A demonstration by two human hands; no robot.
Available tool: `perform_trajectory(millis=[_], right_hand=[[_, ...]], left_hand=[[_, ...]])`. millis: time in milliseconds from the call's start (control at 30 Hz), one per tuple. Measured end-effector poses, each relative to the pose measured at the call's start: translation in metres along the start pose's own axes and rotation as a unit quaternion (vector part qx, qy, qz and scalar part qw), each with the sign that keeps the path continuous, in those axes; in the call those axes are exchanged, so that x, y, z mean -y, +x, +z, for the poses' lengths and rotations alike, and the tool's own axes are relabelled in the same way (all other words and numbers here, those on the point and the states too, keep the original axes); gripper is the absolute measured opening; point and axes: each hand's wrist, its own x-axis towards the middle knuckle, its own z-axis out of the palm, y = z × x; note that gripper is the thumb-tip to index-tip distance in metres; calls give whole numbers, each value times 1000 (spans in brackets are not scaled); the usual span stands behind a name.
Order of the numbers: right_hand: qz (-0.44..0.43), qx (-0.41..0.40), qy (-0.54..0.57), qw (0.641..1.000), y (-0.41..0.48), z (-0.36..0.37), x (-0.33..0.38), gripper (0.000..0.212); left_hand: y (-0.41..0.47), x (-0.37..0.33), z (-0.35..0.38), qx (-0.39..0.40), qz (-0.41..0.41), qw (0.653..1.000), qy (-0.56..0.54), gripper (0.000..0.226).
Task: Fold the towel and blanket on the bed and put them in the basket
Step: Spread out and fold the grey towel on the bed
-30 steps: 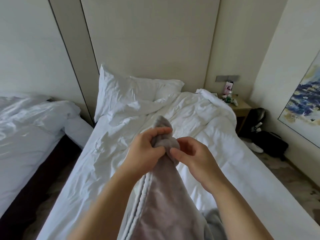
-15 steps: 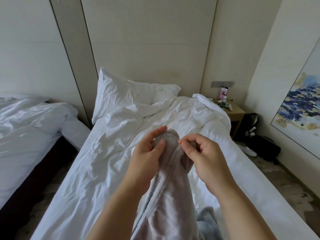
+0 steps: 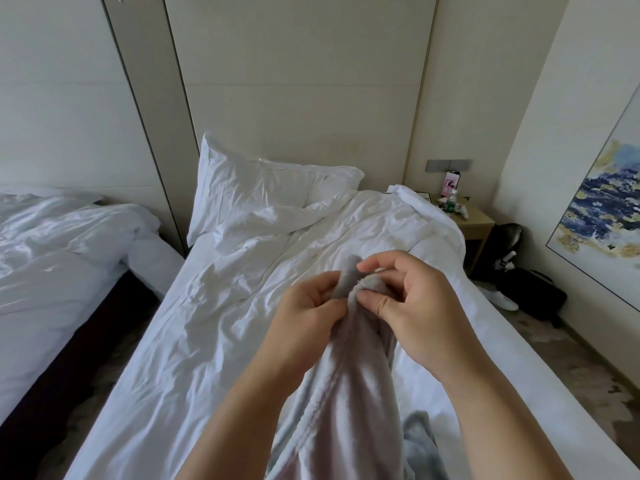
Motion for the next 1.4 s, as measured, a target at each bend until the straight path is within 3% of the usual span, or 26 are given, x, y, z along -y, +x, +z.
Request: perform_trajectory(millis=[333, 433, 533, 667, 767, 900, 967, 1167, 1267, 1400], right_hand=[[28, -121, -14, 992, 2, -6, -3, 30], [48, -148, -7, 988, 6, -6, -9, 29], [55, -148, 38, 987, 21, -1, -12, 27], [74, -71, 127, 987, 59, 0, 2, 28], [82, 20, 183, 980, 91, -9, 28, 48], [80, 153, 116, 978, 120, -12, 55, 62], [79, 184, 84, 976, 129, -5, 59, 62], [90, 299, 188, 931, 157, -1, 58, 45], [108, 326, 113, 932, 167, 1, 47, 49], [76, 365, -93, 923, 163, 13, 21, 43]], left_hand=[[3, 3, 6, 67, -3, 998, -9, 29], [6, 6, 8, 70, 33, 991, 105, 23], [23, 6, 6, 5, 61, 971, 232, 7], [55, -20, -20, -34, 81, 973, 215, 12], [75, -59, -36, -25, 109, 983, 147, 21], [94, -115, -55, -34, 130, 989, 54, 32], [103, -139, -66, -42, 141, 989, 32, 28], [131, -180, -94, -54, 145, 987, -38, 30], [140, -192, -107, -81, 143, 983, -86, 30], [149, -211, -124, -118, 143, 966, -181, 28]])
